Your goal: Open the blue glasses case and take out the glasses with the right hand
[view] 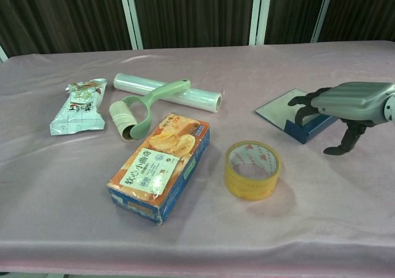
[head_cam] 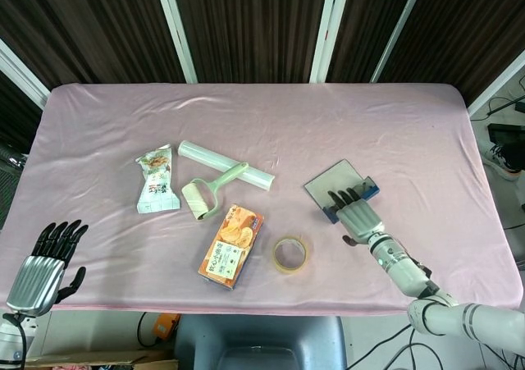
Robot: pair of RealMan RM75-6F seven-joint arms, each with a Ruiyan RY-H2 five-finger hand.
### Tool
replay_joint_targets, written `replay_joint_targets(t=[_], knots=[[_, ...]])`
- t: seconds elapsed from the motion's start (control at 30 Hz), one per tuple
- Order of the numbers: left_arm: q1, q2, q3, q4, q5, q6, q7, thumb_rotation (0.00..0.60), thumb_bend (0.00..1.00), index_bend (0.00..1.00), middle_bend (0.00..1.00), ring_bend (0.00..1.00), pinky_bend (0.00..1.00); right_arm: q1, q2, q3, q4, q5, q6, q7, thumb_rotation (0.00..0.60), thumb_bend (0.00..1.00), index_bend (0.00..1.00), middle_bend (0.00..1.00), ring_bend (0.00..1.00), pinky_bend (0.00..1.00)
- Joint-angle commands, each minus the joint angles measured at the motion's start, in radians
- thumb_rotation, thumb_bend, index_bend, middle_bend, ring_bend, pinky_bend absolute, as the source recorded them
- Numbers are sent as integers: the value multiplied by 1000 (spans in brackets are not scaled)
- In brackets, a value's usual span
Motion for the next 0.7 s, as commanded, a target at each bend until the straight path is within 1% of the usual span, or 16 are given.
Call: replay_joint_targets(t=[0.03,0.37,0.57,0.7], knots=[[2,1,0,1,2,4,-4,600,403,0,32,0,0,-10,12,-29,-44,-39,29,-30,600,421,410,0,0,0],[5,0,4,3,12,10,0,600,403,0,32,0,0,-74,111,-141,-210,-142,112,-137,600,421,410,0,0,0],[2,-3,5,1,11,1,12,600,404,0,32,0,0,-127,173,-195,-249,-192,159,-146,600,421,412,0,0,0],[-1,-6,6,-2,10,-8,24,600,404,0,32,0,0,-155,206,-212,-250,-185,170,-146,600,422,413,0,0,0]])
